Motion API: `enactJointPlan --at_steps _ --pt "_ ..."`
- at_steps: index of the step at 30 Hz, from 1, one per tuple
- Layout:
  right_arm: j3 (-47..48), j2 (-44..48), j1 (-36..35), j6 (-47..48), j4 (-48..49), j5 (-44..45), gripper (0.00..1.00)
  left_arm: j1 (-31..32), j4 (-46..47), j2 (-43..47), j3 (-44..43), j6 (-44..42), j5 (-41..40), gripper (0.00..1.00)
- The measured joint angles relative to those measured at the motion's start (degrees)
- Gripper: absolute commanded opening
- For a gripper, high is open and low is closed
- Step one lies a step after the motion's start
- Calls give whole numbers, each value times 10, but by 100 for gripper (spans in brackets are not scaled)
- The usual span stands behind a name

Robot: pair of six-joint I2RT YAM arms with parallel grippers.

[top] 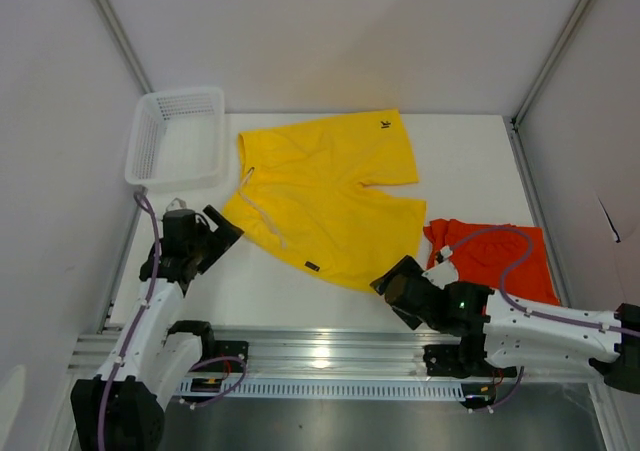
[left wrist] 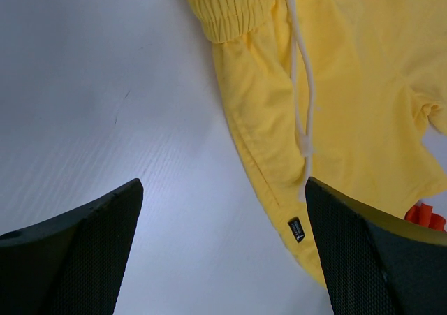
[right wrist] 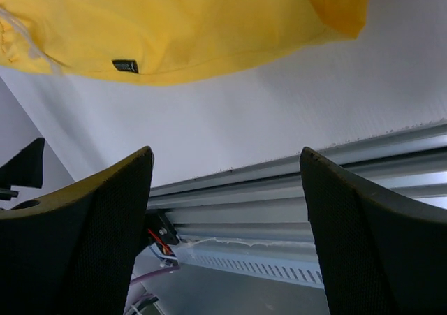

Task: Fold and stack the shorts
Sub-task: Fold the shorts

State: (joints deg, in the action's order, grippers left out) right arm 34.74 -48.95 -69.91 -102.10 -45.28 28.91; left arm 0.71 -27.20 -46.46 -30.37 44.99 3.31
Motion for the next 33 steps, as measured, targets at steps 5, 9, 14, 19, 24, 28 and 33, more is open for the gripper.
enactJointPlan --at_steps 5,9,14,19,24,28,33 --pt "-9 -47 -105 -72 -10 45 82 -21 10 13 37 -4 4 99" --pt "-31 -66 -170 -94 -28 89 80 -27 19 11 59 -1 6 99" --pt "-33 -96 -173 -104 -53 134 83 -35 44 9 71 10 5 99" --pt "-54 -84 -91 -104 -12 139 81 -39 65 7 82 24 4 99" --pt "-119 -55 0 -109 84 108 79 -40 70 3 81 35 -2 99" --pt "-128 -57 24 -109 119 94 77 -40 71 7 82 46 -9 99" --pt "-134 -62 41 -113 162 83 56 -40 80 7 84 56 -17 99"
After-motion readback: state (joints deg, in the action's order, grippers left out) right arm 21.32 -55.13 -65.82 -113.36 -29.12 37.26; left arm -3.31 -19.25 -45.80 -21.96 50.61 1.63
